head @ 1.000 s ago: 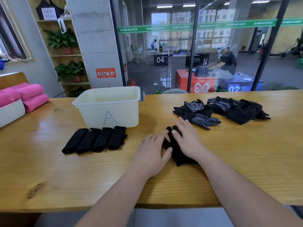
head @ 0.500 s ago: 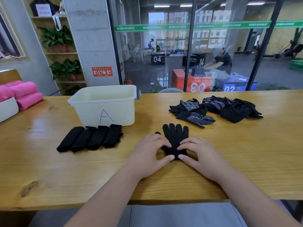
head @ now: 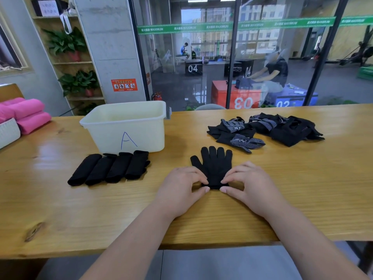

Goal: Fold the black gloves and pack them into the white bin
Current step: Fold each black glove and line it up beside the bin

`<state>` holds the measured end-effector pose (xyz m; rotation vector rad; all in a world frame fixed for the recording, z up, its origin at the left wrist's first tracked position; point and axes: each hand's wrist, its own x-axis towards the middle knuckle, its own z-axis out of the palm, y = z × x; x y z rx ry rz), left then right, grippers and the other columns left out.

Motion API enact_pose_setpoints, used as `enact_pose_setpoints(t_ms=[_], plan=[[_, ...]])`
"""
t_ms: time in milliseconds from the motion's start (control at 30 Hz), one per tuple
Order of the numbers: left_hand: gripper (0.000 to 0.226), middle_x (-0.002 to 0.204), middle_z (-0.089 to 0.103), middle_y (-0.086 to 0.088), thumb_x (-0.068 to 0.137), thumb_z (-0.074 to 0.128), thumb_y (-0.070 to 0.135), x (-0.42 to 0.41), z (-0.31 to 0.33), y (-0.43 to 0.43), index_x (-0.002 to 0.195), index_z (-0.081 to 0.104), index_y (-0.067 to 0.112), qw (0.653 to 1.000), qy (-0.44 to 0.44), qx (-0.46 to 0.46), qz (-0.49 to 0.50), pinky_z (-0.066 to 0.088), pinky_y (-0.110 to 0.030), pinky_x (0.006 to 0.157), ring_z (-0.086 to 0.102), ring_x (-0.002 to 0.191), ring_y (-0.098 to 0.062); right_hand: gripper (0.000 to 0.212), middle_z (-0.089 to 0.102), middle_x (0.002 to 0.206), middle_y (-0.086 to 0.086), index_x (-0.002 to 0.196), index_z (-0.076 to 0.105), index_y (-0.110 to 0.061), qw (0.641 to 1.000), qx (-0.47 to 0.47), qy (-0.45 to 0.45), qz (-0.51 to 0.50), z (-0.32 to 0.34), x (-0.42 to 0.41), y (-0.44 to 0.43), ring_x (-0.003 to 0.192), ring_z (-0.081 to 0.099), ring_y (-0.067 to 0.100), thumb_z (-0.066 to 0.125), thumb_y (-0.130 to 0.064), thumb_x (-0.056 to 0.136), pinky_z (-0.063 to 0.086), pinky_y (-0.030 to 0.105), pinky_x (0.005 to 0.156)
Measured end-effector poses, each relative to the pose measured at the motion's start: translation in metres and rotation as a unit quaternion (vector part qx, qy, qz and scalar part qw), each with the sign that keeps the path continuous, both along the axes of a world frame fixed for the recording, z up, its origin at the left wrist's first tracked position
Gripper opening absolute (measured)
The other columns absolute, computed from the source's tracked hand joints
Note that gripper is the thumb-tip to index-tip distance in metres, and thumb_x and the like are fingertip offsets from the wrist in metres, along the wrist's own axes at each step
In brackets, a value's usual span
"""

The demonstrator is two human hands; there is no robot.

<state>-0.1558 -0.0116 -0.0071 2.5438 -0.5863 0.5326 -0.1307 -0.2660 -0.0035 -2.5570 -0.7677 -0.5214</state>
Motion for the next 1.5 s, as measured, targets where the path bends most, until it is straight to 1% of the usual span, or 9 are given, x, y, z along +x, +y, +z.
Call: enact_pose_setpoints(t_ms=[267, 400, 700, 800, 967, 1100, 1233, 1367, 1500], plan=[[0.027, 0.122, 0.067, 0.025, 0.095, 0.072, 0.050, -0.003, 0.003, -0.002, 0.117, 0.077, 0.035, 1.000, -0.015, 0.004, 0.005, 0.040, -0.017, 0.102, 0.055, 0.115, 0.006, 0.029, 0.069, 0.102, -0.021, 0.102, 0.078, -0.033, 0.998, -0.050, -0.039, -0.004, 0.000, 0.002, 0.005, 0.096, 0.053, 0.008, 0.057, -0.052, 0.097, 0.051, 0.036, 0.082], [0.041, 0.129, 0.064, 0.025, 0.094, 0.070, 0.056, -0.002, 0.003, -0.001, 0.129, 0.069, 0.036, 1.000, -0.012, 0.025, 0.009, 0.037, -0.022, 0.110, 0.050, 0.123, 0.005, 0.027, 0.068, 0.098, -0.021, 0.100, 0.076, -0.031, 0.999, -0.024, -0.033, 0.000, -0.001, 0.002, 0.004, 0.092, 0.046, 0.003, 0.057, -0.050, 0.098, 0.046, 0.029, 0.077], [0.020, 0.113, 0.071, 0.021, 0.097, 0.070, 0.035, -0.003, 0.005, -0.003, 0.116, 0.076, 0.032, 0.999, -0.025, 0.018, 0.020, 0.047, -0.034, 0.102, 0.056, 0.108, -0.001, 0.020, 0.060, 0.103, -0.032, 0.107, 0.066, -0.043, 0.999, 0.025, 0.014, 0.017, 0.004, -0.005, 0.002, 0.106, 0.048, -0.002, 0.064, -0.058, 0.094, 0.039, 0.014, 0.081], [0.015, 0.105, 0.072, 0.021, 0.098, 0.069, 0.034, -0.004, 0.007, -0.003, 0.112, 0.077, 0.035, 1.000, -0.020, 0.001, 0.020, 0.048, -0.034, 0.099, 0.057, 0.104, -0.002, 0.027, 0.061, 0.108, -0.033, 0.113, 0.070, -0.044, 1.000, -0.003, 0.024, 0.011, 0.003, -0.004, 0.001, 0.105, 0.047, -0.003, 0.071, -0.058, 0.090, 0.046, 0.021, 0.083], [0.014, 0.096, 0.064, 0.024, 0.100, 0.069, 0.037, -0.007, 0.009, -0.003, 0.111, 0.077, 0.040, 0.998, 0.022, -0.043, 0.040, 0.045, -0.025, 0.098, 0.053, 0.102, 0.002, 0.010, 0.059, 0.088, -0.016, 0.100, 0.075, -0.046, 0.991, 0.100, 0.089, -0.027, 0.005, -0.004, -0.002, 0.088, 0.054, -0.004, 0.077, -0.043, 0.091, 0.036, 0.016, 0.068], [0.011, 0.094, 0.069, 0.024, 0.098, 0.072, 0.040, -0.007, 0.010, -0.003, 0.109, 0.071, 0.041, 0.994, 0.056, -0.084, 0.039, 0.049, -0.027, 0.094, 0.059, 0.102, 0.003, 0.015, 0.066, 0.089, -0.019, 0.102, 0.073, -0.044, 0.985, 0.126, 0.111, -0.029, 0.003, -0.001, -0.002, 0.088, 0.059, -0.001, 0.080, -0.045, 0.089, 0.037, 0.009, 0.069], [0.025, 0.092, 0.073, 0.023, 0.097, 0.073, 0.041, -0.007, 0.013, -0.005, 0.109, 0.051, 0.043, 0.988, 0.093, -0.113, 0.045, 0.047, -0.013, 0.080, 0.063, 0.094, 0.007, 0.023, 0.072, 0.087, -0.027, 0.102, 0.066, -0.047, 0.979, 0.158, 0.125, -0.025, 0.004, 0.001, 0.002, 0.077, 0.062, 0.006, 0.082, -0.043, 0.088, 0.046, 0.018, 0.072], [0.028, 0.095, 0.062, 0.018, 0.098, 0.071, 0.035, -0.004, 0.009, -0.009, 0.105, 0.044, 0.041, 0.995, 0.062, -0.063, 0.041, 0.046, -0.019, 0.071, 0.058, 0.086, -0.004, 0.030, 0.069, 0.084, -0.024, 0.107, 0.057, -0.044, 0.989, 0.115, 0.073, -0.051, 0.002, -0.003, 0.006, 0.069, 0.060, 0.006, 0.080, -0.047, 0.087, 0.048, 0.023, 0.065], [0.007, 0.101, 0.051, 0.019, 0.099, 0.069, 0.031, 0.002, 0.001, -0.008, 0.105, 0.069, 0.034, 0.999, -0.015, -0.005, 0.033, 0.050, -0.028, 0.079, 0.054, 0.092, -0.005, 0.016, 0.050, 0.084, -0.019, 0.101, 0.065, -0.043, 0.997, 0.016, -0.038, -0.070, 0.000, -0.007, 0.011, 0.064, 0.047, 0.002, 0.076, -0.045, 0.090, 0.033, 0.020, 0.052]])
